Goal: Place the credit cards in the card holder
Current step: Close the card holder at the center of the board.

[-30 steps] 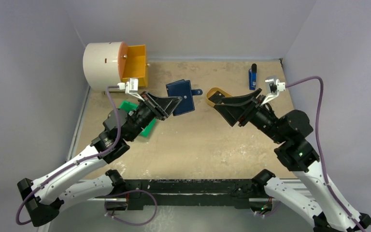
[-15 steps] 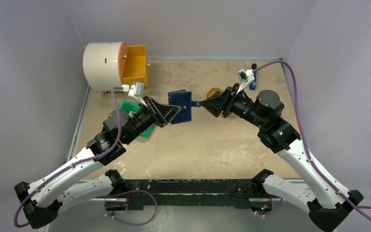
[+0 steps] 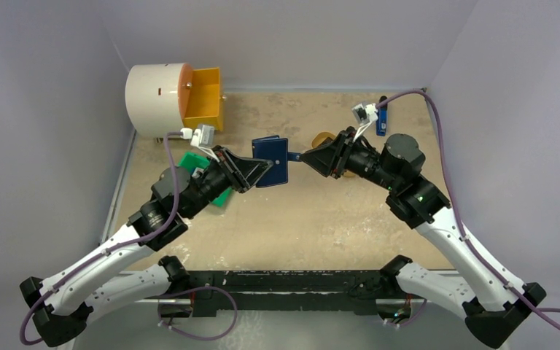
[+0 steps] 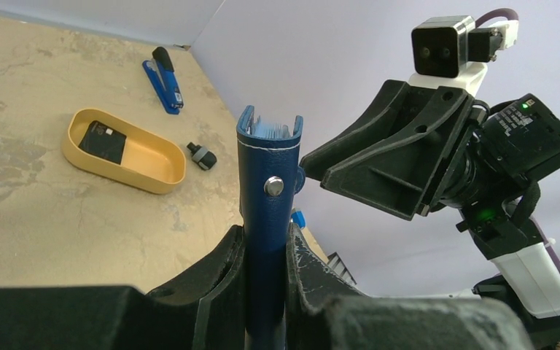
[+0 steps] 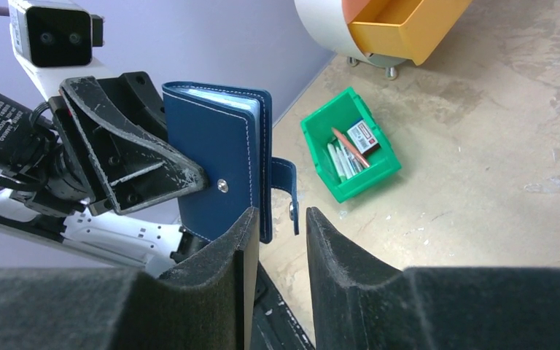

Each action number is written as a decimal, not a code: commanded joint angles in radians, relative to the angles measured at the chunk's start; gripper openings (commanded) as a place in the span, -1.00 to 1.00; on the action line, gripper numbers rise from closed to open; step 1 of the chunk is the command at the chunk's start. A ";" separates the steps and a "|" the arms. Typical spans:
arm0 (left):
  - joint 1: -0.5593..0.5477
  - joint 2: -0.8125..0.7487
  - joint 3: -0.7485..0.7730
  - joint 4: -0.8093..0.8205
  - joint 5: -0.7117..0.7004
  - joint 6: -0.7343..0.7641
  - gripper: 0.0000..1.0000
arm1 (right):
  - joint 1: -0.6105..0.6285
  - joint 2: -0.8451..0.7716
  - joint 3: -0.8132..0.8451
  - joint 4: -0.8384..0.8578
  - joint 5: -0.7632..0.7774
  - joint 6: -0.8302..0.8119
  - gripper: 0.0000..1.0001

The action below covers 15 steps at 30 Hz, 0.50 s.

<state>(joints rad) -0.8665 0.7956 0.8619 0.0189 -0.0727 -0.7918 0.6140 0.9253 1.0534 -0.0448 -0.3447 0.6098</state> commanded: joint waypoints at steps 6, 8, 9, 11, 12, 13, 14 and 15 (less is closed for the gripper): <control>-0.002 -0.030 0.052 0.059 0.011 0.017 -1.00 | -0.005 0.004 0.008 0.046 -0.015 0.001 -0.30; -0.002 -0.031 0.052 0.059 0.009 0.017 -1.00 | -0.004 0.009 0.009 0.046 -0.027 0.001 -0.33; -0.002 -0.032 0.052 0.059 0.009 0.017 -1.00 | -0.004 0.011 0.010 0.046 -0.033 0.003 -0.36; -0.002 -0.032 0.052 0.059 0.010 0.017 -1.00 | -0.004 0.016 0.012 0.046 -0.041 0.003 -0.42; -0.002 -0.032 0.052 0.059 0.009 0.017 -1.00 | -0.004 0.018 0.013 0.046 -0.046 0.003 -0.43; -0.002 -0.033 0.052 0.059 0.009 0.016 -1.00 | -0.005 0.019 0.013 0.046 -0.048 0.004 -0.45; -0.002 -0.033 0.051 0.059 0.008 0.016 -1.00 | -0.004 0.022 0.013 0.048 -0.052 0.004 -0.48; -0.002 -0.033 0.049 0.059 0.008 0.016 -1.00 | -0.005 0.023 0.014 0.048 -0.056 0.004 -0.50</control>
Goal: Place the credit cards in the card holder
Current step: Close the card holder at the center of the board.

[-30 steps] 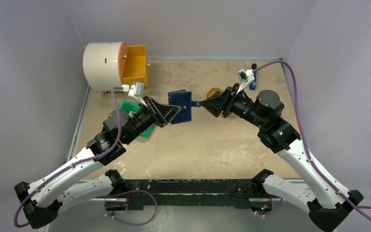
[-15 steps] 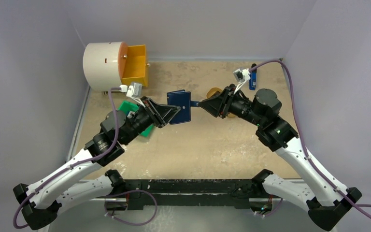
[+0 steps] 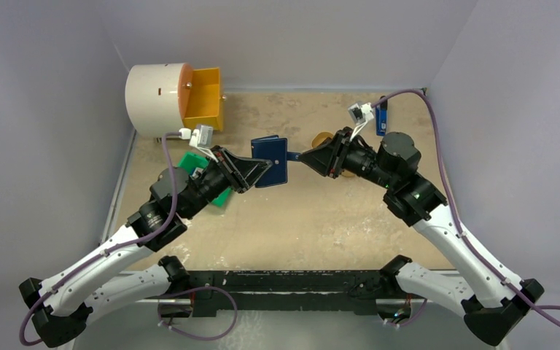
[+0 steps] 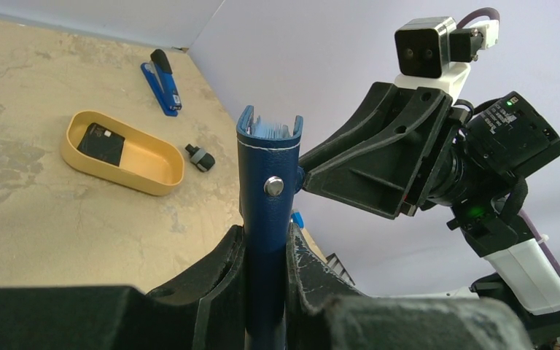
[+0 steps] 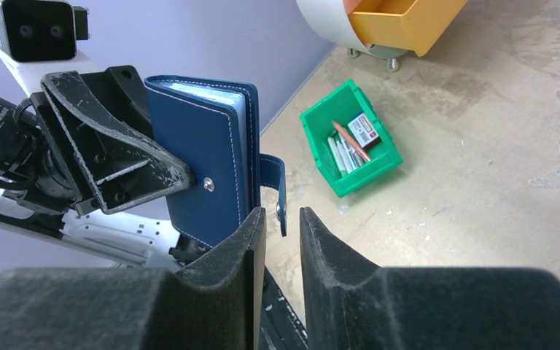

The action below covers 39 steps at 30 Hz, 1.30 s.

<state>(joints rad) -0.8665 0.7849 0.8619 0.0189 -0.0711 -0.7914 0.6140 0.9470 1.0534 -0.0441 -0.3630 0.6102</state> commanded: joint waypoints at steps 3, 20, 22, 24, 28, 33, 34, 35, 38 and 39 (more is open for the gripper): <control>-0.002 -0.023 0.050 0.059 0.008 0.013 -1.00 | -0.004 0.004 0.012 0.049 -0.042 0.003 -0.57; -0.002 -0.035 0.049 0.052 0.001 0.020 -1.00 | -0.005 -0.001 0.014 0.051 -0.055 -0.015 -0.82; -0.002 -0.035 0.049 0.052 0.002 0.019 -1.00 | -0.005 0.001 0.015 0.051 -0.057 -0.015 -0.71; -0.002 -0.035 0.049 0.052 0.001 0.018 -1.00 | -0.005 0.001 0.015 0.050 -0.056 -0.014 -0.68; -0.002 -0.035 0.048 0.052 0.002 0.017 -1.00 | -0.005 -0.001 0.014 0.061 -0.058 -0.006 -0.78; -0.002 -0.036 0.047 0.049 0.002 0.019 -1.00 | -0.005 -0.001 0.013 0.070 -0.063 -0.003 -0.96; -0.002 -0.037 0.048 0.048 0.001 0.019 -1.00 | -0.005 -0.001 0.013 0.070 -0.064 -0.004 -1.00; -0.002 -0.038 0.046 0.047 -0.001 0.020 -1.00 | -0.004 -0.001 0.013 0.071 -0.064 -0.004 -1.00; -0.002 -0.038 0.047 0.043 -0.008 0.020 -1.00 | -0.005 -0.008 0.017 0.070 -0.056 -0.008 -1.00; -0.002 -0.038 0.049 0.041 -0.012 0.021 -1.00 | -0.005 -0.010 0.023 0.067 -0.054 -0.014 -1.00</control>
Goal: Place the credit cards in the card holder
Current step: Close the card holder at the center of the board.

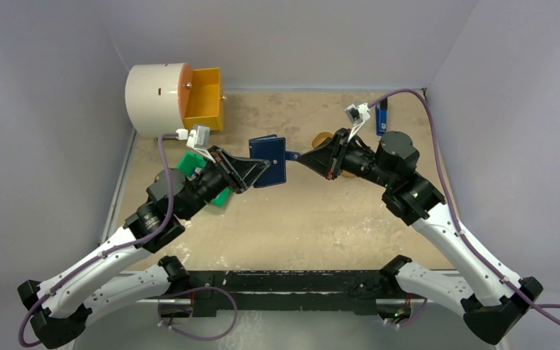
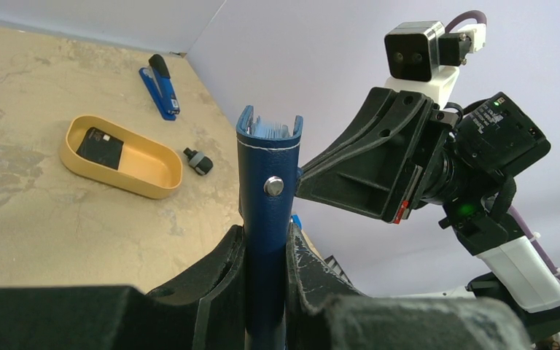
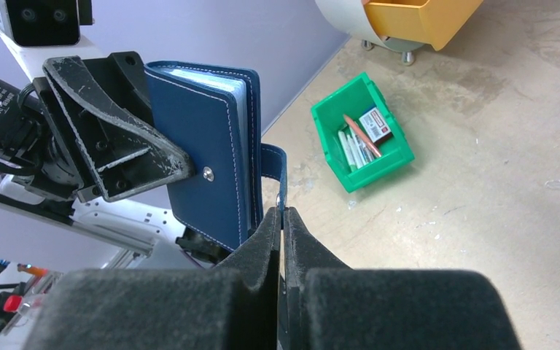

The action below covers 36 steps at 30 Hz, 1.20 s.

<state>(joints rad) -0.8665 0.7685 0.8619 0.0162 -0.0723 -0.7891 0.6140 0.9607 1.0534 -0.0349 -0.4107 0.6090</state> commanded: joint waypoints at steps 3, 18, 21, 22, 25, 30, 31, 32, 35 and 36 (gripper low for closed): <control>-0.002 -0.014 0.061 0.025 -0.048 0.019 -1.00 | -0.004 -0.023 0.049 0.043 -0.017 -0.053 -1.00; -0.002 0.126 0.113 -0.046 -0.212 0.034 -1.00 | -0.003 0.023 0.150 -0.156 -0.024 -0.272 -1.00; -0.002 0.144 0.110 -0.044 -0.218 0.032 -1.00 | -0.003 0.031 0.130 -0.143 -0.059 -0.268 -1.00; -0.002 0.151 0.108 -0.042 -0.217 0.032 -1.00 | -0.003 0.031 0.115 -0.127 -0.066 -0.258 -1.00; -0.002 0.163 0.099 -0.042 -0.210 0.033 -1.00 | -0.003 0.014 0.045 -0.041 -0.079 -0.213 -1.00; -0.002 0.162 0.063 -0.032 -0.215 0.027 -1.00 | -0.003 0.013 -0.006 0.001 -0.079 -0.188 -1.00; -0.002 0.161 0.059 -0.032 -0.215 0.026 -1.00 | -0.003 0.013 -0.008 0.003 -0.079 -0.187 -1.00; -0.002 0.161 0.057 -0.035 -0.218 0.027 -1.00 | -0.003 0.013 -0.009 0.004 -0.076 -0.188 -1.00; -0.003 0.157 0.055 -0.046 -0.225 0.032 -1.00 | -0.003 0.009 -0.007 0.008 -0.063 -0.194 -1.00; -0.002 0.156 0.054 -0.048 -0.227 0.033 -1.00 | -0.003 0.008 -0.007 0.009 -0.057 -0.196 -1.00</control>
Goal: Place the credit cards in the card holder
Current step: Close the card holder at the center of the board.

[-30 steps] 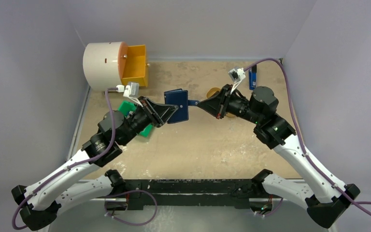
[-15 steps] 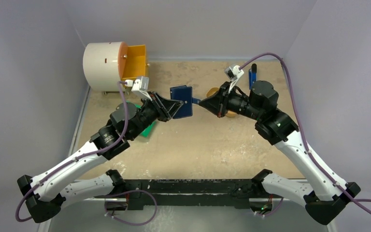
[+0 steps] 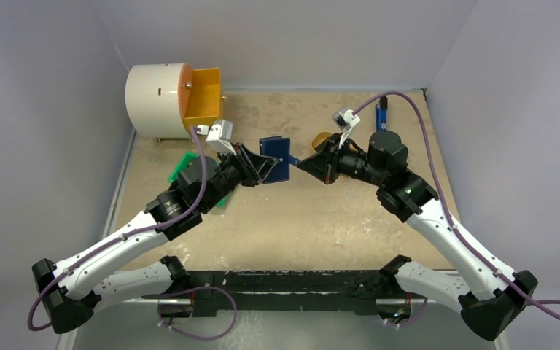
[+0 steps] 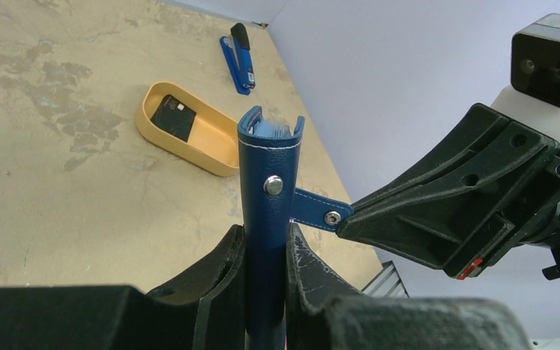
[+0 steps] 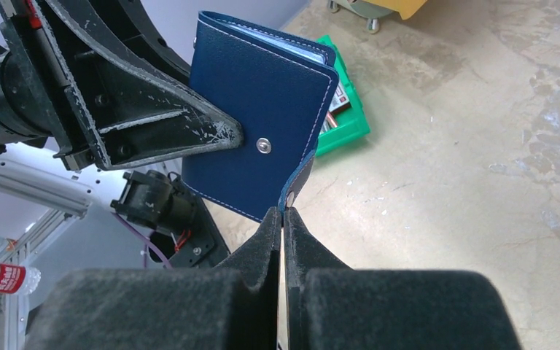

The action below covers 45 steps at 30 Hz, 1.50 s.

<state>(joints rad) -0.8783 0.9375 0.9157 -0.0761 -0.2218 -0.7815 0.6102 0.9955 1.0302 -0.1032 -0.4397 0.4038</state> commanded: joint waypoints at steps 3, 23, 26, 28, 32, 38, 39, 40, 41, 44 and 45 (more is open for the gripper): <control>0.010 -0.018 -0.001 0.038 -0.079 0.028 -1.00 | 0.001 -0.026 0.020 0.078 -0.025 0.005 -1.00; 0.010 0.005 0.022 0.051 -0.032 0.033 -1.00 | 0.022 0.066 0.096 0.081 -0.083 0.074 -1.00; 0.010 0.002 0.021 0.057 -0.019 0.040 -1.00 | 0.022 0.075 0.096 0.076 -0.073 0.078 -1.00; 0.010 0.001 0.019 0.061 -0.009 0.044 -1.00 | 0.022 0.083 0.096 0.077 -0.074 0.082 -1.00; 0.010 0.006 0.018 0.061 0.006 0.044 -1.00 | 0.023 0.096 0.097 0.086 -0.079 0.083 -1.00; 0.010 0.009 0.018 0.097 0.038 0.054 -1.00 | 0.023 0.119 0.104 0.075 -0.070 0.056 -1.00; 0.010 0.010 0.017 0.099 0.043 0.057 -1.00 | 0.023 0.122 0.103 0.076 -0.070 0.052 -1.00; 0.010 0.011 0.017 0.100 0.050 0.061 -1.00 | 0.024 0.126 0.102 0.077 -0.068 0.049 -1.00; 0.010 0.012 0.016 0.103 0.060 0.064 -1.00 | 0.023 0.130 0.102 0.079 -0.069 0.049 -1.00; 0.010 0.020 0.023 0.097 0.078 0.073 -1.00 | 0.023 0.145 0.103 0.085 -0.074 0.047 -1.00; 0.009 0.019 0.024 0.093 0.081 0.075 -1.00 | 0.023 0.148 0.103 0.086 -0.074 0.047 -1.00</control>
<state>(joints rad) -0.8707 0.9607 0.9161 -0.0696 -0.1963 -0.7345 0.6285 1.1313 1.0851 -0.0612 -0.4931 0.4679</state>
